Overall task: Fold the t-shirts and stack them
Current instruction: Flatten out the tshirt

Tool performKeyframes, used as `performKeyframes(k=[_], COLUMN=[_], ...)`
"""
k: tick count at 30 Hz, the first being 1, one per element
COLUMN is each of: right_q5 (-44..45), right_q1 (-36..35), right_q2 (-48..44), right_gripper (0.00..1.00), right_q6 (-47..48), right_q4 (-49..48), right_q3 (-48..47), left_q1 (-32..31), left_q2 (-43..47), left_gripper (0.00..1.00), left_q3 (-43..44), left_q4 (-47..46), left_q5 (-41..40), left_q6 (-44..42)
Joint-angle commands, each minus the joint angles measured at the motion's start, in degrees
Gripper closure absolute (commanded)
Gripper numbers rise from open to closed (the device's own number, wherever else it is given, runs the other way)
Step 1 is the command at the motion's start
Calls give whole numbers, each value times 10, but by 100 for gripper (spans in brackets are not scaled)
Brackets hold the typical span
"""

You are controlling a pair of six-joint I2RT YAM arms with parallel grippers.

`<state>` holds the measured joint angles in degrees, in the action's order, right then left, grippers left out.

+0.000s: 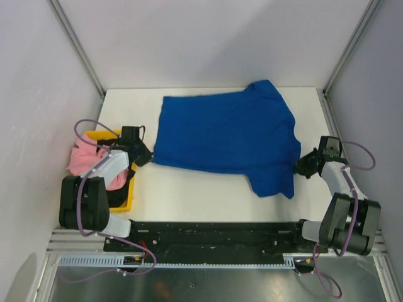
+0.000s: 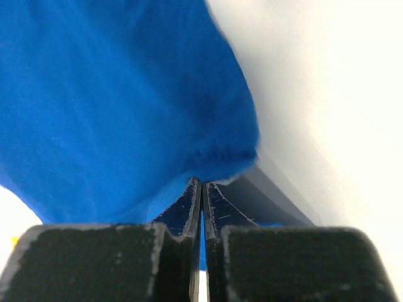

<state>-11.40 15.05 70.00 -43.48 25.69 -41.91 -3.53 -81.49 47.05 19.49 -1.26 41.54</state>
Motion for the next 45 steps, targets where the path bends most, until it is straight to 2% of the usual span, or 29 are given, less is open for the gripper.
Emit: performKeyframes(k=[1, 7, 9, 12, 17, 22, 26, 32, 45], right_q5=[-9, 6, 9, 8, 6, 0, 12, 26, 39], right_q1=[9, 15, 17, 17, 14, 12, 9, 0, -27], right_q2=[52, 48, 37, 10, -59, -106, -133, -132, -108], right_gripper=[90, 49, 41, 36, 35, 35, 37, 38, 49], right_q6=[52, 65, 68, 75, 75, 64, 47, 41, 20], right_q4=[-6, 12, 27, 59, 131, 207, 244, 247, 219], right_q3=[7, 9, 9, 10, 25, 47, 62, 79, 99], left_q1=[9, 7, 7, 7, 7, 7, 7, 7, 0], left_q2=[-15, -12, -7, -1, 1, 30, 70, 112, 136], left_gripper=[100, 100, 100, 100, 100, 88, 72, 59, 61], left_q3=[-4, -4, -4, -6, -10, -28, -39, -58, -98], left_q4=[-30, -15, -9, -4, 0, 4, 25, 48, 51], left_q5=[0, 8, 16, 30, 45, 36, 5, -26, -16], left_q6=[5, -5, -11, -17, -20, -16, -14, -3, 13])
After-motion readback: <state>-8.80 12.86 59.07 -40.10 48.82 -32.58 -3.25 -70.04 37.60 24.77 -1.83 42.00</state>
